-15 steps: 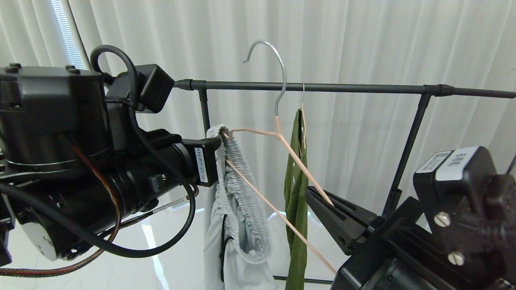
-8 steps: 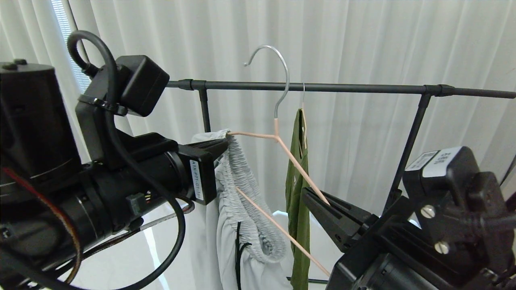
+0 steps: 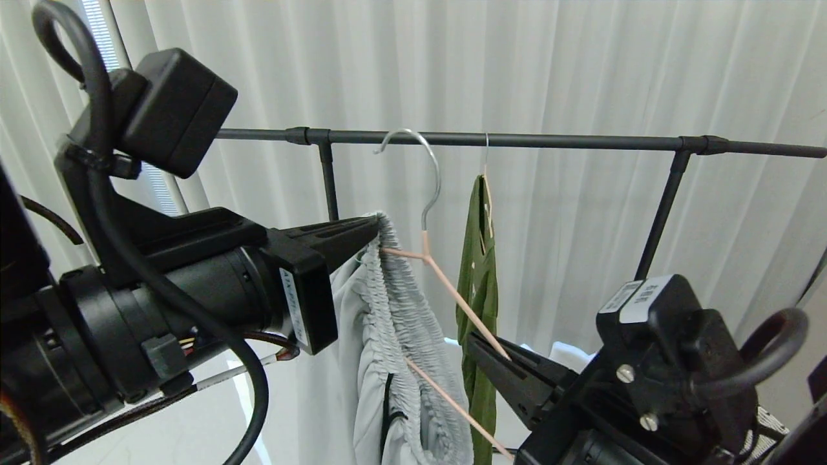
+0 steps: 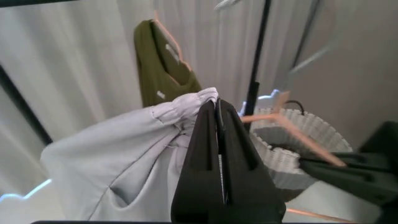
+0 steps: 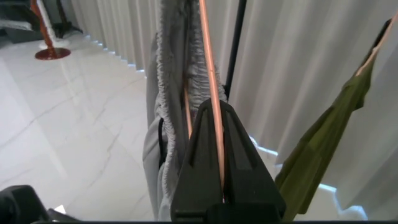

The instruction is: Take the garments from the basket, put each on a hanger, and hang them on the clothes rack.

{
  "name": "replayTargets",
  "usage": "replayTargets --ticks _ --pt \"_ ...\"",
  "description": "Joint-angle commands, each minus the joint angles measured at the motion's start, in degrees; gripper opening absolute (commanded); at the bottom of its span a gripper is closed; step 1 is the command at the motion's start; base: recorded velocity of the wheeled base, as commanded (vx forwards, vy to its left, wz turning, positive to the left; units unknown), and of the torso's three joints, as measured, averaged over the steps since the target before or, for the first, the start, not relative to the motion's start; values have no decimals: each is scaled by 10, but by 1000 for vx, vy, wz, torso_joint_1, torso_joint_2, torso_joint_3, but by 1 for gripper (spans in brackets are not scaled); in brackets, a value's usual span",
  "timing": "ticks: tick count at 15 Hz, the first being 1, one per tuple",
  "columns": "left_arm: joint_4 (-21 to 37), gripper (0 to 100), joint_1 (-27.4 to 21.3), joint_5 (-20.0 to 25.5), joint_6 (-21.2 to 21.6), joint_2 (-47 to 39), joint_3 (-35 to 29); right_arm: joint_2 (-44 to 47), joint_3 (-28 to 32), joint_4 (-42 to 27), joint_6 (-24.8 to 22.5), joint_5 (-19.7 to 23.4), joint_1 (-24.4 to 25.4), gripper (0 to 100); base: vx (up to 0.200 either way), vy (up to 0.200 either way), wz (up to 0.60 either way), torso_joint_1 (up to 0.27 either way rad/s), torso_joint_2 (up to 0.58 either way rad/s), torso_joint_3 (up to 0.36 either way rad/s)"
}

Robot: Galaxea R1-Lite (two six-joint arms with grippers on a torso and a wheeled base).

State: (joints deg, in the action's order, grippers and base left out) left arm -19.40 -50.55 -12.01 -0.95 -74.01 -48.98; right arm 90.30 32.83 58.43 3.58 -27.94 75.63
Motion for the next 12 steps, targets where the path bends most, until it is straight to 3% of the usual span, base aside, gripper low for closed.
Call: replayTargets --ticks 1,12 --pt "0 0 -8 1 0 5 0 26 3 0 5 9 -1 0 0 0 0 0 0 0" --pt "0 0 -14 -1 15 10 22 27 72 13 11 6 -43 0 0 0 0 0 0 0"
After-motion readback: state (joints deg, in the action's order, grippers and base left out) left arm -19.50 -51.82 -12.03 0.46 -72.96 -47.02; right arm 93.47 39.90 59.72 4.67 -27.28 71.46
